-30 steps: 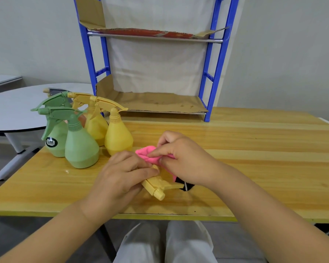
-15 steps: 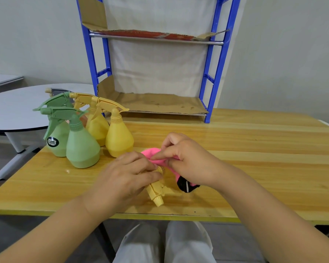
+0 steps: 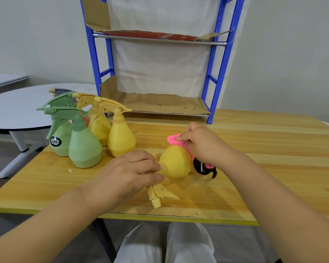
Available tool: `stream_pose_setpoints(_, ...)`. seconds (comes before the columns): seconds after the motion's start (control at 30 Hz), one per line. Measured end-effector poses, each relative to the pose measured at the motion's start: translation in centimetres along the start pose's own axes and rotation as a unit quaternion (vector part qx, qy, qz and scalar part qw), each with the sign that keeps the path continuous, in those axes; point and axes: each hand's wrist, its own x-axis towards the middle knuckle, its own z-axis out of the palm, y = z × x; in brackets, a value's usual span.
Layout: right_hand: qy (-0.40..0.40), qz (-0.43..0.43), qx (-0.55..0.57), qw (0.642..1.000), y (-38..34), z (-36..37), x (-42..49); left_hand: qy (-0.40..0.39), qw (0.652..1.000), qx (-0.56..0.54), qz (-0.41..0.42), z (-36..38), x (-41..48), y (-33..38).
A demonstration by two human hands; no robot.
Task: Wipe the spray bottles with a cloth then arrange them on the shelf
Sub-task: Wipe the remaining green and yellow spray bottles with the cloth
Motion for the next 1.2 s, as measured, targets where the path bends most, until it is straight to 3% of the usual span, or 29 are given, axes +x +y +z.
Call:
stream_pose_setpoints(0.17, -0.011, -0.073, -0.031, 0.997, -2.2, -0.2, 0.4, -0.014, 1.0, -0.008, 0.017, -0.3, 0.2, -0.2)
stream_pose_setpoints(0.33, -0.095, -0.162, -0.058, 0.98, -5.4, 0.7, 0.5, -0.035, 0.998, 0.01, 0.044, -0.2, 0.4, -0.1)
stream_pose_setpoints(0.53, -0.075, -0.081, 0.031, 0.993, -2.6, -0.5, 2.1, -0.044, 0.999, 0.011, 0.028, -0.2, 0.1, -0.5)
stream_pose_setpoints(0.7, -0.058, 0.001, 0.031, 0.998, 2.8, 0.0, 0.7, -0.009, 0.996, -0.038, -0.081, -1.0, 0.3, -0.7)
stream_pose_setpoints(0.77, -0.01, 0.036, 0.056, 0.998, 4.6, 0.7, -0.5, -0.014, 0.987, -0.066, -0.149, -1.5, 0.6, -0.9)
stream_pose_setpoints(0.87, 0.089, 0.09, 0.087, 0.988, 5.7, 0.8, -1.7, 0.005, 0.953, -0.119, -0.278, -2.4, 2.2, -0.6)
stream_pose_setpoints(0.97, 0.129, 0.108, 0.129, 0.977, 5.5, 1.1, -2.4, 0.005, 0.91, -0.143, -0.389, -2.9, 4.7, -0.7)
stream_pose_setpoints(1.2, 0.169, 0.114, 0.213, 0.956, 3.7, 1.9, -4.3, -0.092, 0.92, -0.062, -0.375, -2.5, 9.4, -2.9)
